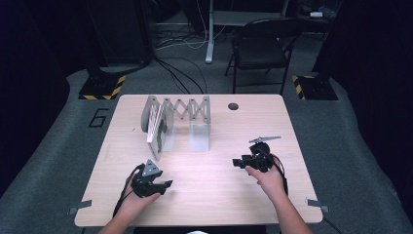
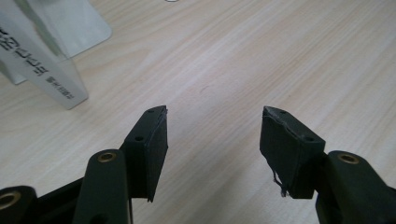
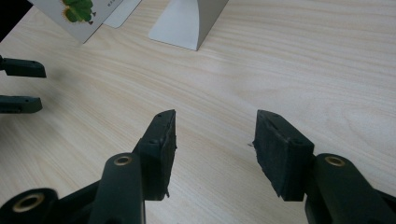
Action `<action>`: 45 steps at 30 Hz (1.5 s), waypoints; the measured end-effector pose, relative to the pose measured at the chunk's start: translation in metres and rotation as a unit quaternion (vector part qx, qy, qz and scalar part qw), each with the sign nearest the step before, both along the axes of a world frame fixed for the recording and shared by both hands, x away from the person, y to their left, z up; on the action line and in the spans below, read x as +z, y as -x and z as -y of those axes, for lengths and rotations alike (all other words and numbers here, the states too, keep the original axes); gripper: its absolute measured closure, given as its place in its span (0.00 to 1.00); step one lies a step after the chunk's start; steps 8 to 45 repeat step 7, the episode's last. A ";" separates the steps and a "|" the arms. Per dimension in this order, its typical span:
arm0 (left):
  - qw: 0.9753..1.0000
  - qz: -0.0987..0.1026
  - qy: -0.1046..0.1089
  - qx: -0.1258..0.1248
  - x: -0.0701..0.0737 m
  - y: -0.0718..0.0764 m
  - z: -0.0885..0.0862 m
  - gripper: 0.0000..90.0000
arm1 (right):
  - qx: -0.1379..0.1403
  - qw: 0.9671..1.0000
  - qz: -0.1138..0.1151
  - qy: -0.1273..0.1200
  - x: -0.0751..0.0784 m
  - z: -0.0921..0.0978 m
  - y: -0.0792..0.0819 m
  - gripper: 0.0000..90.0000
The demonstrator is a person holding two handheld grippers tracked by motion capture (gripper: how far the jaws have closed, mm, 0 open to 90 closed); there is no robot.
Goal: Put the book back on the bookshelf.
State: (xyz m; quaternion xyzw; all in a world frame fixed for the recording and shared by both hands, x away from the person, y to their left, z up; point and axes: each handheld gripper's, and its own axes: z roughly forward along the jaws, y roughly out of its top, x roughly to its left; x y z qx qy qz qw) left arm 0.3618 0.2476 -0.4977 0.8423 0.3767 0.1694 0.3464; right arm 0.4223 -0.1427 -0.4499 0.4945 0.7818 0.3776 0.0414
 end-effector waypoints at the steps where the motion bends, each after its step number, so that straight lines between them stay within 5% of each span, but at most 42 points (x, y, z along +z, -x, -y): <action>1: 1.000 0.000 0.000 0.000 0.000 0.000 0.000 0.46 | 0.000 1.000 0.000 0.000 0.000 0.000 0.000 0.54; 4: 0.998 0.026 0.003 0.055 0.007 0.004 -0.005 0.47 | -0.007 1.000 -0.009 0.004 -0.003 0.001 -0.001 0.53; 5: 0.994 0.048 0.006 0.098 0.015 0.006 -0.012 0.46 | -0.006 1.000 -0.009 0.007 -0.004 0.002 -0.001 0.53; 6: 0.994 0.048 0.006 0.098 0.015 0.006 -0.012 0.45 | -0.006 1.000 -0.009 0.007 -0.004 0.002 -0.001 0.53; 7: 0.991 0.058 0.013 0.119 0.019 0.007 -0.017 0.45 | -0.009 1.000 -0.010 0.006 -0.004 0.002 -0.002 0.53; 45: 0.991 0.058 0.013 0.119 0.019 0.007 -0.017 0.45 | -0.009 1.000 -0.010 0.006 -0.004 0.002 -0.002 0.53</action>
